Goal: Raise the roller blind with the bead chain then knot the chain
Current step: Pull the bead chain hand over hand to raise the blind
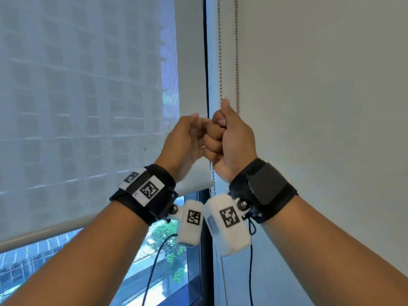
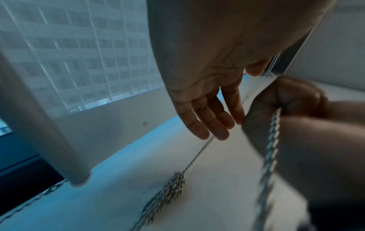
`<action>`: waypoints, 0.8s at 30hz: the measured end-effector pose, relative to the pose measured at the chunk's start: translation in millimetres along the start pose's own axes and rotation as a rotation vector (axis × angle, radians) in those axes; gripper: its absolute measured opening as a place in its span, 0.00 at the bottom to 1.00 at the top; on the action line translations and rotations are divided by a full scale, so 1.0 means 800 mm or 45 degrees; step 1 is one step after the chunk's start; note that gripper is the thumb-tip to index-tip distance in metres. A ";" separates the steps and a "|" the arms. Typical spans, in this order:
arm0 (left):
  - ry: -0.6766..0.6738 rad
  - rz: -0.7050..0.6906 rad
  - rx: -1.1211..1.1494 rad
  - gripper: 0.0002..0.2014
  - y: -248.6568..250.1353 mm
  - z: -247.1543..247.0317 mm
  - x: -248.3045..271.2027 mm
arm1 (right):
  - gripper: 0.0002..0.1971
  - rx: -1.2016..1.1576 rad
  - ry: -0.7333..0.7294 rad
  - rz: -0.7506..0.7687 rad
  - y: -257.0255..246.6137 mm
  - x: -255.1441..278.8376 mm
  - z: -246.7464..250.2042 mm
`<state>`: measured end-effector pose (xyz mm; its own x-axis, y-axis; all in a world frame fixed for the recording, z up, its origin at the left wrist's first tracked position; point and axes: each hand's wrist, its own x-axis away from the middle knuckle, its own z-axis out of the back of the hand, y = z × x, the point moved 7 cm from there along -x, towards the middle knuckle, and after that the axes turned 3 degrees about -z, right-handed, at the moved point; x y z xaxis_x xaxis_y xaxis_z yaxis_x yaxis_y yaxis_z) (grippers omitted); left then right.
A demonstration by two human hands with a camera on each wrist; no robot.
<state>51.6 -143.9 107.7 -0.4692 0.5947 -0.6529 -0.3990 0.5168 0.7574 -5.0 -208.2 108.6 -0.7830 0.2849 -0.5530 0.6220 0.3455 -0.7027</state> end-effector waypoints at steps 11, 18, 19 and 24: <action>0.047 -0.030 0.298 0.19 0.059 -0.029 -0.031 | 0.18 0.135 -0.316 -0.205 0.055 0.009 0.017; 0.161 -0.040 0.347 0.21 0.047 -0.024 -0.023 | 0.26 0.386 -0.100 -0.125 0.021 -0.020 0.056; 0.166 -0.040 0.352 0.21 0.042 -0.027 -0.021 | 0.28 0.361 -0.066 -0.069 0.002 -0.030 0.050; 0.201 -0.006 0.355 0.20 0.009 -0.035 -0.014 | 0.22 0.152 -0.158 0.045 -0.081 -0.059 -0.017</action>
<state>31.9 -163.6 120.5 -0.5928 0.5001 -0.6313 -0.1808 0.6812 0.7095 -8.4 -231.5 186.2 -0.7602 0.1796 -0.6244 0.6496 0.2264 -0.7258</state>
